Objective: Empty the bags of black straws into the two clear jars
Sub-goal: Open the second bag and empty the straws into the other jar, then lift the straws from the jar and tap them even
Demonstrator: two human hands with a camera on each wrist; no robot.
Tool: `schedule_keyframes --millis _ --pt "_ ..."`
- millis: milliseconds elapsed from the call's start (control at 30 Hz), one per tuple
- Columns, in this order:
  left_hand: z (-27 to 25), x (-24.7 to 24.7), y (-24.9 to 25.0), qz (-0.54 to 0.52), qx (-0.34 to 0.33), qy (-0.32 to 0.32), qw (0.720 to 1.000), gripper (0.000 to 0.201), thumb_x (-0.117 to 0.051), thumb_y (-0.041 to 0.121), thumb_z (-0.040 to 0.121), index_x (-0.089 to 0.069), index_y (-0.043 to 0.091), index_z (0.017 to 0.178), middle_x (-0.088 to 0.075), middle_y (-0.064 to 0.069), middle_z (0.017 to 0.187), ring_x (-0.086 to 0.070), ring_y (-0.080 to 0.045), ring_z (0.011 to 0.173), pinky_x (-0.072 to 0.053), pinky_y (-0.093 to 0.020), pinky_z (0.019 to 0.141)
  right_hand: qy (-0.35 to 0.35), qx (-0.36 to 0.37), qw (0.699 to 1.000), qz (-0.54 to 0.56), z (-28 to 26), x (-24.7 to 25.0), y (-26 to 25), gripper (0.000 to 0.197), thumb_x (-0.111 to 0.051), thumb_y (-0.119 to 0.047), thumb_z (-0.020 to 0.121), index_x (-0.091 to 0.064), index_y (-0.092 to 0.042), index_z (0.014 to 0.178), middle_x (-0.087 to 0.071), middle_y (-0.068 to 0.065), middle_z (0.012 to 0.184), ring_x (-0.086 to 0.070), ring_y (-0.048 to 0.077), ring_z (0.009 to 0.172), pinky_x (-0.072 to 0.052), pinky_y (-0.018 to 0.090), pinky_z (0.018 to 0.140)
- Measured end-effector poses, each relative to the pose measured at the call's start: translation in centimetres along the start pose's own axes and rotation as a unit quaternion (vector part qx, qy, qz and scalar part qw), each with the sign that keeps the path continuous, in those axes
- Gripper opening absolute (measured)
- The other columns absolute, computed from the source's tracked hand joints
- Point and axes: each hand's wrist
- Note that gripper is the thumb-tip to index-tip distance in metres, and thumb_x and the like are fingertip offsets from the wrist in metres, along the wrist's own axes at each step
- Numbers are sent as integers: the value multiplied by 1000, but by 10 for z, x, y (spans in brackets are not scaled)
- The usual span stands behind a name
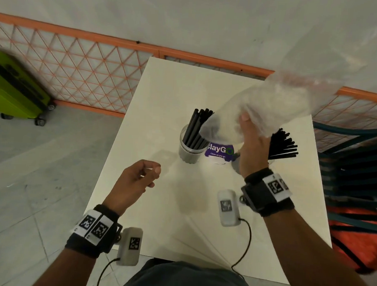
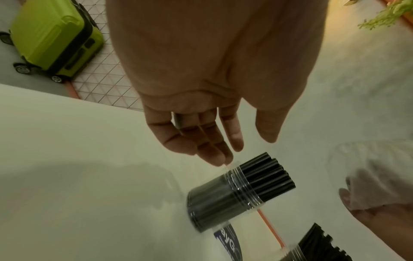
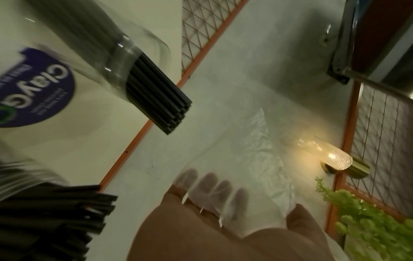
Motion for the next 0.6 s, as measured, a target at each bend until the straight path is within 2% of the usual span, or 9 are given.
schedule_keyframes --millis 67,100,167,200,267,367,467,533,600 --pt "-3 -8 -3 -3 2 -20 1000 42 -65 62 72 -68 35 104 -73 0 97 -68 -13 79 -48 -29 70 -34 -46 998 -29 -25 11 14 32 -57 -35 91 -65 -29 121 -68 -16 121 -59 3 119 -47 37 103" --pt "-5 -13 -5 -3 1 -38 999 44 -66 61 72 -66 37 109 -73 1 100 -69 -15 84 -49 -29 72 -45 -69 996 -45 -39 16 22 36 -54 -38 91 -65 -26 123 -67 -13 123 -59 2 118 -48 31 101" --pt "-8 -25 -7 4 -15 -89 996 55 -71 61 74 -57 42 124 -69 4 114 -68 -12 96 -50 -26 80 -64 -106 989 -84 -61 27 42 39 -48 -41 93 -67 -20 121 -67 -10 124 -60 -1 113 -48 15 92" --pt "-10 -32 -8 4 -23 -116 993 63 -73 60 75 -50 45 132 -65 5 123 -67 -10 104 -51 -26 87 -83 -131 981 -117 -71 31 51 38 -47 -45 94 -69 -23 116 -67 -15 120 -61 -4 108 -47 13 87" --pt "-9 -46 -11 -7 -27 -165 986 81 -75 59 73 -35 49 143 -58 5 135 -65 -14 112 -52 -34 97 -129 -189 955 -191 -86 35 67 37 -49 -56 93 -72 -30 107 -66 -23 100 -61 -3 90 -44 19 79" --pt "-6 -65 -19 29 -25 -213 976 99 -82 44 74 -17 54 148 -54 9 135 -71 -15 92 -57 -34 90 -189 -276 914 -228 -98 41 84 44 -60 -63 84 -72 -23 97 -65 -10 69 -59 9 62 -48 27 62" --pt "-5 -78 -32 135 -21 -228 964 78 -74 25 85 -30 48 145 -61 7 122 -69 -13 73 -58 -30 72 -231 -337 883 -232 -103 45 90 47 -65 -64 79 -73 -20 94 -68 5 70 -64 15 57 -55 28 57" --pt "-6 -83 -42 184 -14 -216 959 49 -65 19 90 -49 36 133 -68 4 105 -72 -14 70 -58 -34 68 -229 -351 855 -305 -102 52 96 56 -66 -72 71 -69 -19 91 -72 6 76 -67 13 57 -57 31 61" --pt "-5 -84 -54 238 -10 -195 951 32 -60 18 92 -58 32 120 -71 7 93 -73 -13 68 -58 -33 70 -224 -340 818 -406 -100 62 102 68 -63 -82 60 -61 -24 94 -73 0 77 -69 10 61 -60 32 67"
Point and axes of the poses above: each hand's wrist, its own z-axis towards the middle knuckle, its own x-axis out of the back of the hand, y = z × x
